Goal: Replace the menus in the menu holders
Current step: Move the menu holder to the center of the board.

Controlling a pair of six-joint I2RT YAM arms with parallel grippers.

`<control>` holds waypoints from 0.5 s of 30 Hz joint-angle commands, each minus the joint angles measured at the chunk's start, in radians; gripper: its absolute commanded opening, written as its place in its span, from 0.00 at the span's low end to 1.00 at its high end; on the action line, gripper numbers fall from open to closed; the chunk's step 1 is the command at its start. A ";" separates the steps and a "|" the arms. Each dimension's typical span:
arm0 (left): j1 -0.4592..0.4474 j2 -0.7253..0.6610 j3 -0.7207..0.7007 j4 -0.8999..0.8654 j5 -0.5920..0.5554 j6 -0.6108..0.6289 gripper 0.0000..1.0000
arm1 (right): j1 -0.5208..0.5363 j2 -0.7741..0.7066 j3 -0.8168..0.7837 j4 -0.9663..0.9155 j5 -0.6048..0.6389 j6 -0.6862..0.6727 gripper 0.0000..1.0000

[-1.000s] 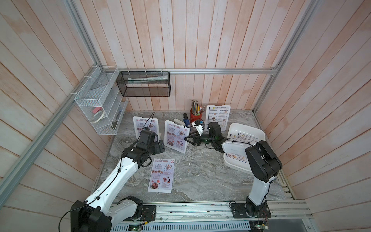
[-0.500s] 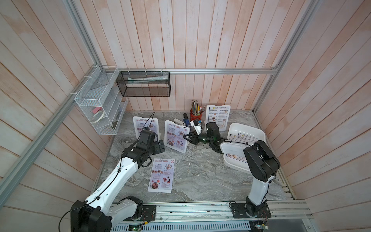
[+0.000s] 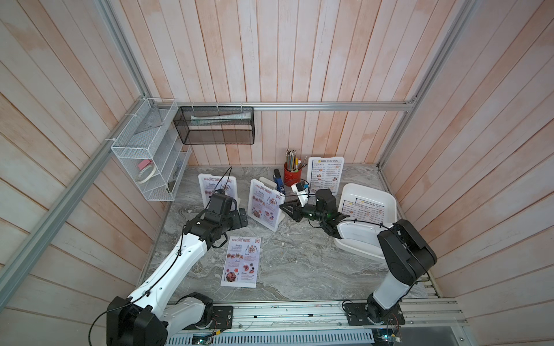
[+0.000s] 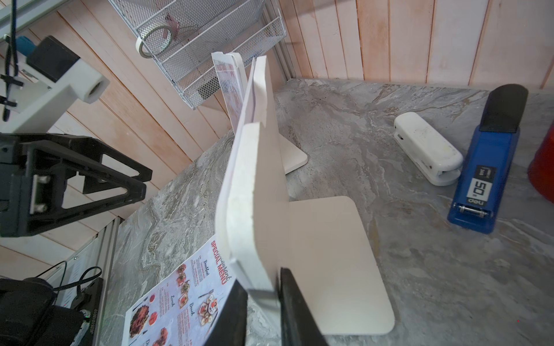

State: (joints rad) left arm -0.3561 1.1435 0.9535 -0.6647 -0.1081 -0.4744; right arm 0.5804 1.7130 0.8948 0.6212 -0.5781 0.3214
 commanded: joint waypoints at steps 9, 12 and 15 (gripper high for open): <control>0.006 -0.006 -0.005 0.005 -0.004 0.012 1.00 | 0.022 0.032 0.048 0.005 0.027 -0.012 0.17; 0.006 -0.001 -0.011 0.013 0.012 0.009 1.00 | 0.027 -0.007 0.016 -0.016 0.050 -0.031 0.15; -0.002 0.016 -0.018 0.039 0.047 0.000 1.00 | 0.030 -0.064 -0.032 -0.030 0.074 -0.038 0.15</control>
State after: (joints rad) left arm -0.3561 1.1446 0.9516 -0.6601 -0.0971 -0.4747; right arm 0.5987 1.7054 0.9016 0.6220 -0.5270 0.2871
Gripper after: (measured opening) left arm 0.999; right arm 0.155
